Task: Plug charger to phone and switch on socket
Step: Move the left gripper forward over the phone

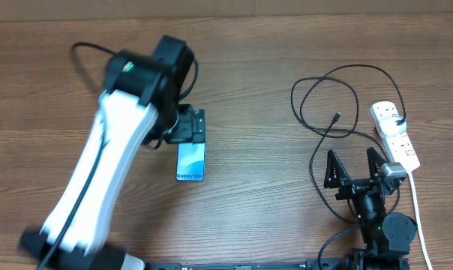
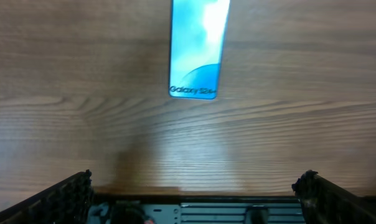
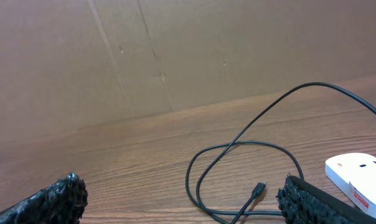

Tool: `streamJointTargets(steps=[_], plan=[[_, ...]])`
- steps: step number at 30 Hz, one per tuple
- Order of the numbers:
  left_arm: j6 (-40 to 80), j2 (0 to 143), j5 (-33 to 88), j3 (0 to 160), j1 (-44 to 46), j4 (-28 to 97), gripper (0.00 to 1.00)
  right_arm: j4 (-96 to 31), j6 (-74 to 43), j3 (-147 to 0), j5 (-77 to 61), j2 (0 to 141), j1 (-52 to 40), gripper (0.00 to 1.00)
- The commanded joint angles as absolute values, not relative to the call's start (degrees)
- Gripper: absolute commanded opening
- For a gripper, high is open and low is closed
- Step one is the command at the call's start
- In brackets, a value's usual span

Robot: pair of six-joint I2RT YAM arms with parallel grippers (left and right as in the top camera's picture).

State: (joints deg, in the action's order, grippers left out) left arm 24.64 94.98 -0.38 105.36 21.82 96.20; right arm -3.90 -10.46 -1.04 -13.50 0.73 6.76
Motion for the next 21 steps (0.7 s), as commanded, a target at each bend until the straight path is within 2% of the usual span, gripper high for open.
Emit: streamJointTargets(steps=[1,5,10,15,21], plan=[[28.6,83.6,-3.2,106.7,22.5,95.5,0.99,-3.5,-10.2,-0.4,-13.1,0.2,7.0,1.0],[33.0,78.1,-9.3,105.8,22.5,95.4,1.0,-3.5,-10.2,-0.4,-13.1,0.2,7.0,1.0],[37.5,75.7,-10.7,99.9,22.5,92.2,1.0,-3.5,-10.2,-0.4,-13.1,0.2,7.0,1.0],[37.4,77.8,-10.5,90.6,22.5,85.9,1.0,-3.5,-10.2,-0.4,-13.1,0.2,7.0,1.0],[36.8,84.1,-10.8,88.6,22.5,81.8,1.0,-3.5,-10.2,-0.4,-13.1,0.2,7.0,1.0]])
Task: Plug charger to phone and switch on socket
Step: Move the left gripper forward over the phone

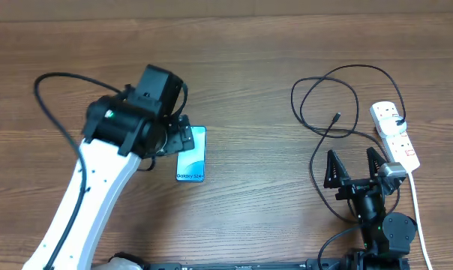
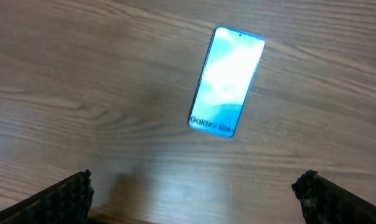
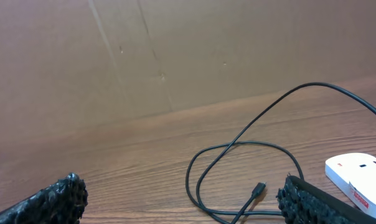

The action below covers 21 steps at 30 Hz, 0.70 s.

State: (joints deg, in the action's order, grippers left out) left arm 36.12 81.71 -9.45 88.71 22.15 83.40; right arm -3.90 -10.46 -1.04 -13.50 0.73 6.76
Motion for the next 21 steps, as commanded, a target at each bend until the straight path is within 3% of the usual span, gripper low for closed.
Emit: streamJointTargets(steps=[1,5,15,21], plan=[[35.1,85.0,-9.3,88.6,22.5,80.9,1.0,-3.5,-10.2,-0.4,-13.1,0.2,7.0,1.0],[18.7,90.7,-2.8,88.6,22.5,78.6,1.0,-3.5,-10.2,-0.4,-13.1,0.2,7.0,1.0],[21.5,103.9,-3.8,88.2,22.5,81.8,1.0,-3.5,-10.2,-0.4,-13.1,0.2,7.0,1.0],[20.1,105.9,-3.4,84.7,22.5,76.1,1.0,-3.5,-10.2,-0.4,-13.1,0.2,7.0,1.0]])
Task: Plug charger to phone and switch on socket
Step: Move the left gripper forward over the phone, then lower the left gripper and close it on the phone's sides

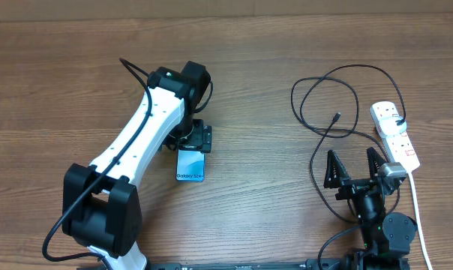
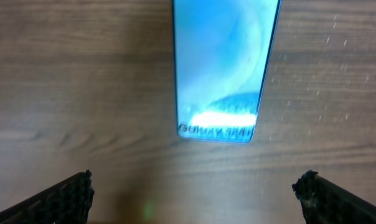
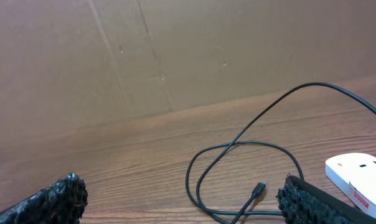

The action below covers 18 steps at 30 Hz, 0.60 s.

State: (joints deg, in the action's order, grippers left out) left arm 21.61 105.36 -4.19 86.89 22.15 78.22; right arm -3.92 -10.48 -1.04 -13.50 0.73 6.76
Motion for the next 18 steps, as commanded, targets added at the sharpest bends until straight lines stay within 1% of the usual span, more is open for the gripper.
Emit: streamJointTargets(steps=[1,5,9,18], plan=[[19.6,105.9,-3.4,83.8,22.5,74.7,1.0,-3.5,-10.2,-0.4,-13.1,0.2,7.0,1.0],[19.2,105.9,-3.3,79.2,22.5,69.2,1.0,-3.5,-10.2,-0.4,-13.1,0.2,7.0,1.0],[16.3,105.9,-2.5,75.5,22.5,64.2,1.0,-3.5,-10.2,-0.4,-13.1,0.2,7.0,1.0],[16.2,106.1,-3.0,73.3,22.5,57.8,0.99,-3.5,-10.2,-0.4,-13.1,0.2,7.0,1.0]])
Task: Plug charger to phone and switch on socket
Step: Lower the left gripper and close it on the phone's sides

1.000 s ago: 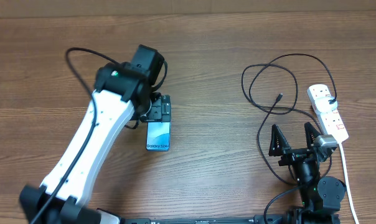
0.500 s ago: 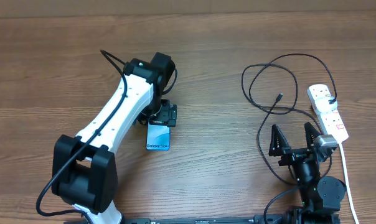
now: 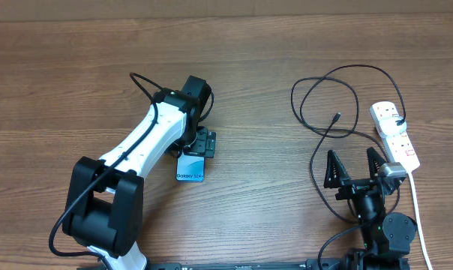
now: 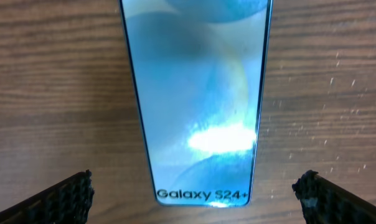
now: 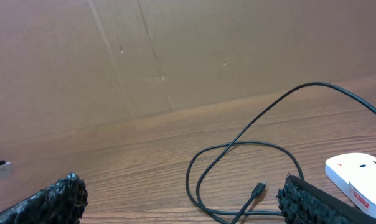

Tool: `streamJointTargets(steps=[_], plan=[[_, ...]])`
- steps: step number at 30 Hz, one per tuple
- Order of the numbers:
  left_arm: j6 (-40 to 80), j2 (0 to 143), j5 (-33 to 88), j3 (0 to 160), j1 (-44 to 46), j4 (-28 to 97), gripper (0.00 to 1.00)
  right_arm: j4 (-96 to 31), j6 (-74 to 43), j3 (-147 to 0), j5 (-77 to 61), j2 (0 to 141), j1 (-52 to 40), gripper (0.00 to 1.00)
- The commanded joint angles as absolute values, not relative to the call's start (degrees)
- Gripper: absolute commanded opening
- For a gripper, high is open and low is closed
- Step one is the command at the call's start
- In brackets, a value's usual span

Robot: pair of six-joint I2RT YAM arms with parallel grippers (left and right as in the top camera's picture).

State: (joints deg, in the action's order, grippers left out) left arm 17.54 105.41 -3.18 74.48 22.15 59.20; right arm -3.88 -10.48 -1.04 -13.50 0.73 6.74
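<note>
A blue Galaxy S24+ phone [image 3: 190,170] lies flat, screen up, left of the table's middle; it fills the left wrist view [image 4: 197,99]. My left gripper [image 3: 196,144] hangs open low over the phone's far half, its fingertips [image 4: 63,199] spread wider than the phone. The black charger cable [image 3: 325,90] lies looped at the right, its free plug [image 3: 337,116] bare on the wood, also in the right wrist view [image 5: 258,188]. It runs to the white socket strip [image 3: 394,133]. My right gripper [image 3: 355,168] rests open at the near right, holding nothing.
A brown cardboard wall [image 5: 175,56] stands along the table's far edge. The strip's white lead [image 3: 417,217] runs toward the near right edge. Wooden table [image 3: 256,195] all round.
My left gripper has come down closer over the phone, which now looks much bigger in its wrist view. The right arm, cable and strip are unchanged.
My left arm stood open over the phone's far end, then sat left and higher with the phone seen askew, then squared up above it, and now hovers low over it. The phone stayed in place. The right arm never moved.
</note>
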Motion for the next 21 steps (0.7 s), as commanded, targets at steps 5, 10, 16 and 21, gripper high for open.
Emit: streamJointTargets(steps=[5,10,16,21], plan=[[15.4,106.3,-3.0,71.2,22.5,55.1,1.0,-3.5,-10.2,-0.4,-13.1,0.2,7.0,1.0],[15.4,106.4,-2.9,68.9,22.5,52.4,1.0,-3.5,-10.2,-0.4,-13.1,0.2,7.0,1.0],[15.4,106.5,-2.9,68.7,22.5,51.0,0.99,-3.5,-10.2,-0.4,-13.1,0.2,7.0,1.0],[17.6,106.9,-2.9,68.7,22.4,48.7,1.0,-3.5,-10.2,-0.4,-13.1,0.2,7.0,1.0]])
